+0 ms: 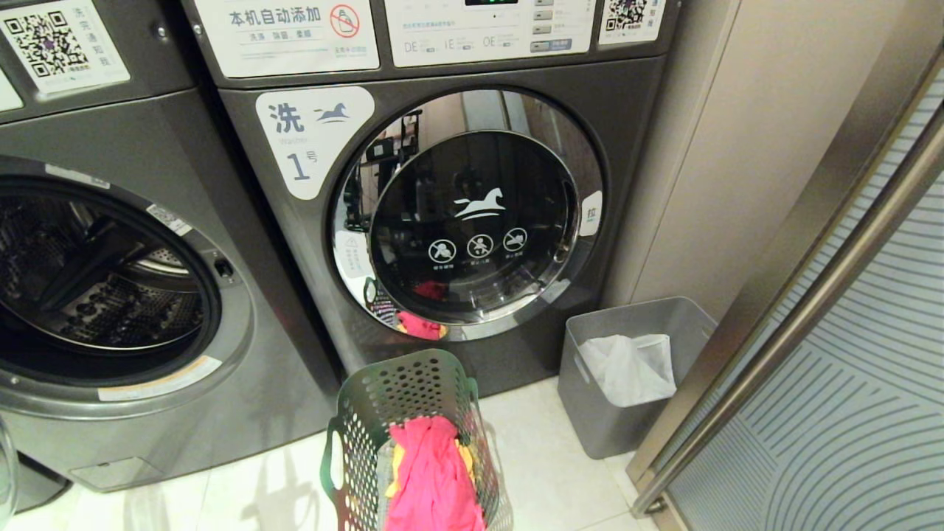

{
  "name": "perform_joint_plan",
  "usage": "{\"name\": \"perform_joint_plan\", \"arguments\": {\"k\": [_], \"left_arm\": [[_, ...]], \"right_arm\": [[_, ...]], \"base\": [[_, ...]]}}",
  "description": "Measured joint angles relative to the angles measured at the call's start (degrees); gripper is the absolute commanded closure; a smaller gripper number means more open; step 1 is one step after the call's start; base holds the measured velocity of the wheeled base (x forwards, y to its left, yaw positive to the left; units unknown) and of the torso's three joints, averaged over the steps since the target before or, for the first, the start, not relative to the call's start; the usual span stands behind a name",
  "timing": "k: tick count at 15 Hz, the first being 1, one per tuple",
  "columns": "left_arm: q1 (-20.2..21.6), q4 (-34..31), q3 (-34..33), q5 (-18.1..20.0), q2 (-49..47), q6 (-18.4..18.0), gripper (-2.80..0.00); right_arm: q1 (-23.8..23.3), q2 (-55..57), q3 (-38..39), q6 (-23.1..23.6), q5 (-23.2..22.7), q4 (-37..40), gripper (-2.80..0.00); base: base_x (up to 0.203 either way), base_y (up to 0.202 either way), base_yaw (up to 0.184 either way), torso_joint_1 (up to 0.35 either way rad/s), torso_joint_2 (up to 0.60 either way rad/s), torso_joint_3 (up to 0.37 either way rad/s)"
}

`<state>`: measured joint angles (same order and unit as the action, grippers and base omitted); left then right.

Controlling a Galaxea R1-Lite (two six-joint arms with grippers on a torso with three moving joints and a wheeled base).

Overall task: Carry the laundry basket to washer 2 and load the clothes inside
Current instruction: Open the lid of the washing machine

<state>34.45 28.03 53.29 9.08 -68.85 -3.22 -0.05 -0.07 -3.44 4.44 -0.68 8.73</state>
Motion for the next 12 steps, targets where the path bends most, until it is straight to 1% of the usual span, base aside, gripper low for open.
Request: {"name": "perform_joint_plan", "arguments": {"k": [1, 2, 4, 6, 9, 10, 11, 12], "left_arm": [[0.45, -0.06, -1.19, -5.97, -0.73, -0.33, 0.0], [1.52, -0.6, -2.02, -12.73, -1.71, -0.19, 0.0], [5.1, -3.76, -2.41, -25.42, -4.57, -0.05, 0.0], [7.66, -5.18, -1.29, -34.9, -7.97, -0.08, 0.0], [9.45, -5.55, 1.77, -50.28, -13.56, 0.2, 0.0], [10.57, -5.55, 3.14, -54.18, -15.42, 0.17, 0.0], [11.8, -5.68, 4.0, -55.79, -16.85, -0.02, 0.0], [13.3, -5.75, 4.69, -56.21, -18.28, -0.19, 0.0]], "right_arm": [[0.05, 0.0, 0.0, 0.02, 0.0, 0.0, 0.0], [0.05, 0.0, 0.0, 0.01, 0.0, 0.01, 0.0], [0.05, 0.0, 0.0, 0.0, 0.0, 0.0, 0.0], [0.05, 0.0, 0.0, 0.0, 0.01, 0.01, 0.0], [0.05, 0.0, 0.05, 0.0, 0.02, 0.0, 0.0], [0.05, 0.0, 0.05, 0.0, 0.0, 0.0, 0.0], [0.05, 0.0, 0.0, 0.0, 0.0, 0.0, 0.0], [0.05, 0.0, 0.0, 0.02, 0.0, 0.0, 0.0]], "base": [[0.0, 0.0, 0.0, 0.0, 0.0, 0.0], [0.0, 0.0, 0.0, 0.0, 0.0, 0.0], [0.0, 0.0, 0.0, 0.0, 0.0, 0.0], [0.0, 0.0, 0.0, 0.0, 0.0, 0.0], [0.0, 0.0, 0.0, 0.0, 0.0, 0.0], [0.0, 0.0, 0.0, 0.0, 0.0, 0.0], [0.0, 0.0, 0.0, 0.0, 0.0, 0.0], [0.0, 0.0, 0.0, 0.0, 0.0, 0.0]]}}
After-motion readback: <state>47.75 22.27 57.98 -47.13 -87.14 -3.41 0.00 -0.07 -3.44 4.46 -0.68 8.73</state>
